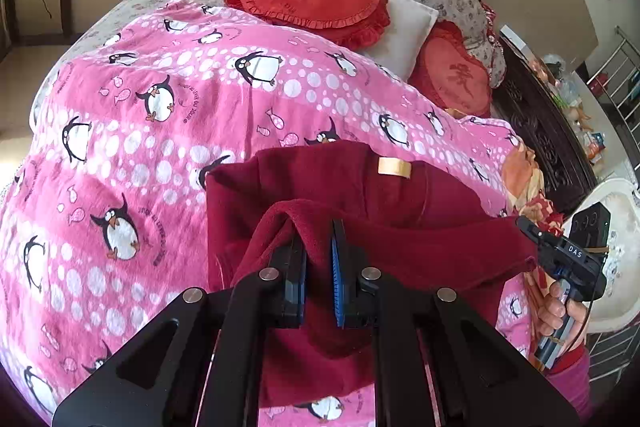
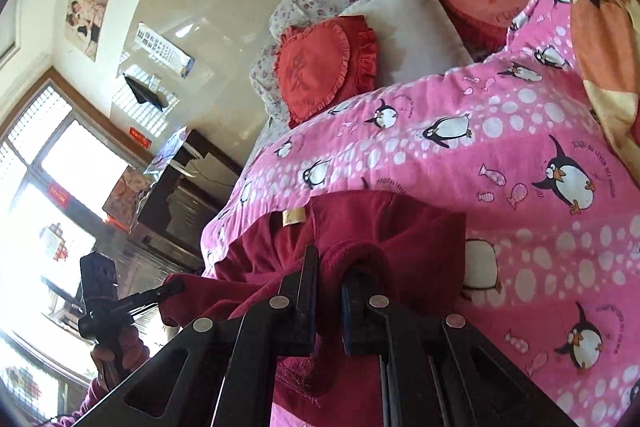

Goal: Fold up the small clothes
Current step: 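Lift the hem with the left tool and fold it up toward the collar, then release the hem with the left tool and withdraw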

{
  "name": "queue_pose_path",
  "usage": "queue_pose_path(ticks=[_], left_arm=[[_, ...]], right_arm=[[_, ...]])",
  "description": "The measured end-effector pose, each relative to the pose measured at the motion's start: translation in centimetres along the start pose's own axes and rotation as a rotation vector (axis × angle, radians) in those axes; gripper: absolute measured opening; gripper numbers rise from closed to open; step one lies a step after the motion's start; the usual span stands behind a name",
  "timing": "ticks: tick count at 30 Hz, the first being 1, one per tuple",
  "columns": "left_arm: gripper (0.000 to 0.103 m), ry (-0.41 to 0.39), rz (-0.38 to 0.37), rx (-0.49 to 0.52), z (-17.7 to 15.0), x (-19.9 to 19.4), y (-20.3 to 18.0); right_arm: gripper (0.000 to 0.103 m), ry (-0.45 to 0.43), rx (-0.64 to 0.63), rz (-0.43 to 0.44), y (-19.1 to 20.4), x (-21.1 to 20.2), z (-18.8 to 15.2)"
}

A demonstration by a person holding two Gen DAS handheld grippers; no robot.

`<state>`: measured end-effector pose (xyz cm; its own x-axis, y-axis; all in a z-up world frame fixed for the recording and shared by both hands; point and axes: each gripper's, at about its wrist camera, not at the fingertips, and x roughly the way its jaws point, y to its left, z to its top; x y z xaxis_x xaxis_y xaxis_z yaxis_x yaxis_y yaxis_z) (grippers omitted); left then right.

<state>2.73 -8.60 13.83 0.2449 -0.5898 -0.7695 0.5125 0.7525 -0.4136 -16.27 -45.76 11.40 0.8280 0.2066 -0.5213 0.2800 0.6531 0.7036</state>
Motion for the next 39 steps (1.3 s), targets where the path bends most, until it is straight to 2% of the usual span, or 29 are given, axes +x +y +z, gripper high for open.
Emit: queue_pose_path(ticks=[3,4,5,6,7,8,11,14,17,20,24,27,31,33,35,39], left_arm=[[0.012,0.037,-0.056,-0.039,1.5,1.2,0.9],[0.017,0.038,-0.074,-0.052,2.0,1.2,1.2],[0.031,0.018,-0.065,-0.06,2.3,0.8,1.3],[0.04,-0.018,-0.037,-0.065,2.7,0.2,1.5],[0.054,-0.062,-0.018,-0.072,3.1,-0.6,1.7],[0.061,-0.091,-0.022,-0.082,3.3,-1.2,1.9],[0.062,-0.097,-0.029,-0.084,3.9,-2.1,2.2],[0.062,-0.114,-0.029,-0.016,2.9,-2.7,0.9],[0.062,-0.102,-0.001,0.091,1.2,-1.8,-1.2],[0.062,-0.065,0.066,0.153,0.2,0.8,-2.4],[0.062,0.002,0.14,0.106,0.5,5.5,-1.7],[0.062,0.017,0.177,0.014,1.9,8.2,0.4],[0.061,0.046,0.107,-0.114,2.9,8.8,2.6],[0.061,0.038,0.083,-0.113,2.7,7.7,2.7],[0.061,0.024,0.069,-0.069,2.2,6.2,2.5],[0.062,0.002,0.08,0.014,-0.2,3.2,2.6]], right_arm=[[0.012,0.011,0.086,-0.014,-2.0,1.4,1.4],[0.014,0.009,0.094,-0.014,-2.2,1.3,1.7],[0.018,0.0,0.099,-0.007,-2.3,1.0,2.1],[0.025,-0.013,0.097,-0.005,-2.2,0.5,2.2],[0.033,-0.036,0.091,-0.011,-2.1,-0.1,2.4],[0.047,-0.069,0.084,-0.022,-1.9,-1.1,2.5],[0.048,-0.101,0.041,0.009,-0.9,-3.4,2.4],[0.048,-0.081,-0.128,-0.011,2.3,-3.9,0.3],[0.038,0.0,-0.298,-0.071,4.9,-1.5,-2.1],[0.037,0.059,-0.388,-0.145,6.2,2.2,-3.0],[0.037,0.007,-0.323,-0.16,5.5,5.7,-0.7],[0.037,-0.022,-0.216,-0.208,3.4,8.3,2.3],[0.037,-0.007,-0.152,-0.293,0.8,11.1,3.7],[0.037,-0.011,-0.18,-0.299,1.3,11.0,3.7],[0.037,-0.011,-0.213,-0.304,2.2,9.9,3.4],[0.046,-0.004,-0.233,-0.265,3.5,5.5,1.0]])
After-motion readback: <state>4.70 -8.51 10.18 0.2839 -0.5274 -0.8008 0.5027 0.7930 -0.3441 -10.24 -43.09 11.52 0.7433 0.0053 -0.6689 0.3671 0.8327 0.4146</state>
